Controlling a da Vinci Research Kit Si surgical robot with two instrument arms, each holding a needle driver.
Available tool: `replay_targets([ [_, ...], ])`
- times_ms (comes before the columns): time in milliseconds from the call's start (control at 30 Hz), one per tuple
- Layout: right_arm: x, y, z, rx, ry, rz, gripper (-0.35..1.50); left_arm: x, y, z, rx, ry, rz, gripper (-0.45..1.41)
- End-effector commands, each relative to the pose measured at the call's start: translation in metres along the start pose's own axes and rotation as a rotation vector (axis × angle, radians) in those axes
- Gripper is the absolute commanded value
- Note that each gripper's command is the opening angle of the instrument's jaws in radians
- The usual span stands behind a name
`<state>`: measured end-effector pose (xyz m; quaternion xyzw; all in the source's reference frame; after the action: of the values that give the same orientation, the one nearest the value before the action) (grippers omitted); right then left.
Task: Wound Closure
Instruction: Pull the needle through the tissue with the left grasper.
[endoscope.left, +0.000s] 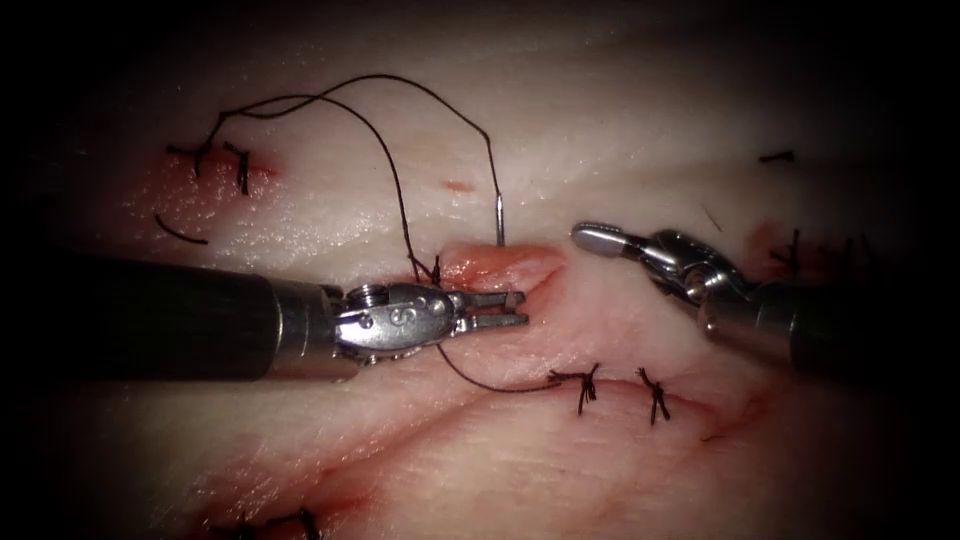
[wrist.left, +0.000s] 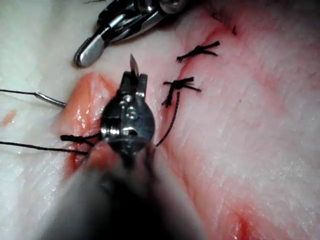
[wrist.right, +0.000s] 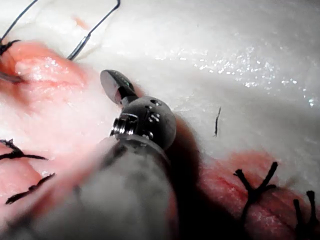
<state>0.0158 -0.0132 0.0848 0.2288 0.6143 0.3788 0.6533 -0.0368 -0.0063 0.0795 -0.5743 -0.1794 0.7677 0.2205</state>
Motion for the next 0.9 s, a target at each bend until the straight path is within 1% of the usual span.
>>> replay_targets([
  [33, -0.0003, 0.0004, 0.0005, -0.002, -0.015, -0.059, -0.35, 0.0003, -0.0002, 0.0006, -0.004, 0.007, -0.019, -0.45],
  [67, -0.0003, 0.0004, 0.0003, 0.025, -0.037, -0.095, -0.35, 0.0007, -0.0001, 0.0005, -0.01, 0.018, -0.039, -0.45],
  [167, -0.0005, 0.0003, 0.0, 0.092, -0.105, -0.11, -0.35, 0.0017, 0.0003, -0.0001, -0.032, 0.044, -0.107, -0.45],
  [200, -0.0007, 0.0001, -0.0001, 0.108, -0.115, -0.123, -0.35, 0.002, 0.0004, -0.0003, -0.041, 0.054, -0.133, -0.45],
  [300, -0.0019, -0.0008, -0.0004, 0.146, -0.117, -0.138, -0.35, 0.0028, 0.001, -0.0008, -0.058, 0.056, -0.193, -0.45],
  [467, -0.0034, -0.0028, -0.0005, 0.17, -0.118, -0.141, -0.35, 0.0038, 0.0022, -0.0012, -0.092, 0.07, -0.295, -0.45],
  [500, -0.0034, -0.0032, -0.0005, 0.172, -0.119, -0.134, -0.28, 0.0041, 0.0025, -0.0013, -0.101, 0.075, -0.297, -0.45],
  [533, -0.0034, -0.0035, -0.0005, 0.174, -0.119, -0.133, -0.08, 0.0045, 0.0029, -0.0013, -0.112, 0.079, -0.305, -0.45],
  [567, -0.0034, -0.0038, -0.0005, 0.179, -0.119, -0.131, 0.07, 0.0048, 0.0031, -0.0014, -0.119, 0.084, -0.308, -0.45],
  [700, -0.0025, -0.0043, -0.0004, 0.197, -0.124, -0.117, 0.24, 0.0066, 0.0041, -0.0017, -0.151, 0.101, -0.328, -0.45],
  [733, -0.0023, -0.0043, -0.0004, 0.197, -0.124, -0.115, 0.29, 0.0073, 0.0044, -0.0018, -0.155, 0.107, -0.305, -0.45],
  [800, -0.002, -0.0043, -0.0004, 0.197, -0.124, -0.111, 0.49, 0.0083, 0.0046, -0.002, -0.155, 0.114, -0.244, -0.45],
  [900, -0.0019, -0.0045, -0.0005, 0.197, -0.123, -0.074, 0.74, 0.01, 0.0045, -0.0024, -0.097, 0.133, -0.133, -0.45],
])
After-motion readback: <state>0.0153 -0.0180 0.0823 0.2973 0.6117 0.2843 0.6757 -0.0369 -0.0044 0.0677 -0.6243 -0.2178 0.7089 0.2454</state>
